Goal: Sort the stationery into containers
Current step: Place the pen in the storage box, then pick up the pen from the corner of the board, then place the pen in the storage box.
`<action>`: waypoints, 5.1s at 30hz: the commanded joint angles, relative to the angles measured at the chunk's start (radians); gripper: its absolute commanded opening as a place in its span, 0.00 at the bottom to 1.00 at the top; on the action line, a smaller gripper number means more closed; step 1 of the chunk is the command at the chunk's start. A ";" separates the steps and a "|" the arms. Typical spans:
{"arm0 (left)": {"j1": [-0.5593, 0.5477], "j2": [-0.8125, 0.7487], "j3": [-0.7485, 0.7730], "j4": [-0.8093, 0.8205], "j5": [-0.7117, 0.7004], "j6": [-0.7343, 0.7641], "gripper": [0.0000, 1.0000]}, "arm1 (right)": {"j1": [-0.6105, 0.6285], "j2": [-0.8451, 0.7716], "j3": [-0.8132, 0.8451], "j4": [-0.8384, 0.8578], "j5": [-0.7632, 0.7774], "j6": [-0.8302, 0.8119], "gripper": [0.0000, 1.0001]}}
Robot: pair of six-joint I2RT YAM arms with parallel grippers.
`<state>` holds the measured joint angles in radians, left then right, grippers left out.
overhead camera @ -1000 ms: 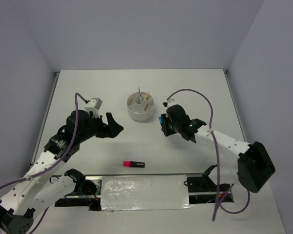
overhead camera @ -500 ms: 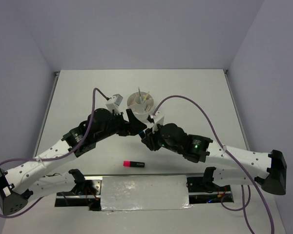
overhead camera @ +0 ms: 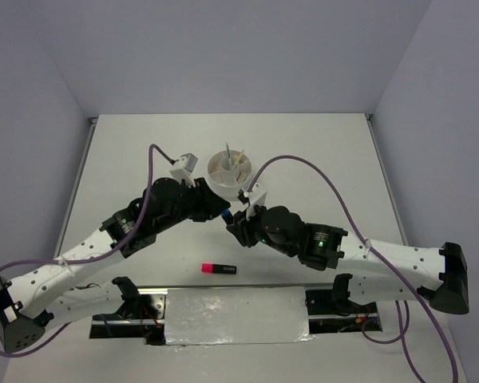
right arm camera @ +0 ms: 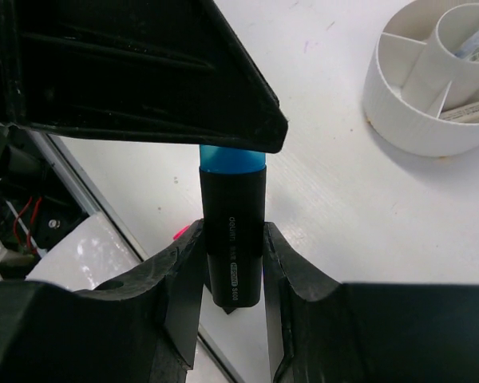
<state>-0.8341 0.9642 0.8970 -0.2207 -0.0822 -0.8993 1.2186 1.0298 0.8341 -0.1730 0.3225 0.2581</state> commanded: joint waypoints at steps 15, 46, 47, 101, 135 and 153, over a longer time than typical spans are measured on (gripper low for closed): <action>-0.003 0.062 0.097 0.004 -0.213 0.157 0.00 | -0.014 -0.043 0.017 -0.029 0.275 0.102 1.00; 0.270 0.513 0.155 0.500 -0.278 0.301 0.00 | -0.040 -0.332 -0.036 -0.318 0.332 0.251 1.00; 0.268 0.519 0.152 0.510 -0.280 0.298 0.01 | -0.037 -0.332 -0.036 -0.316 0.329 0.250 1.00; 0.279 -0.360 0.016 -0.393 -0.205 0.378 0.99 | 0.012 0.509 0.092 -0.138 -0.395 -0.307 0.72; 0.277 -0.389 -0.191 -0.048 0.264 0.154 0.99 | 0.082 0.190 -0.113 0.205 -0.134 -0.195 0.09; 0.253 -0.246 -0.271 0.231 0.495 0.010 0.73 | 0.085 -0.013 -0.109 0.127 0.041 -0.201 0.10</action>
<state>-0.5724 0.7040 0.6189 -0.0666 0.3832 -0.8719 1.3025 1.0233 0.6960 -0.0380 0.3328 0.0616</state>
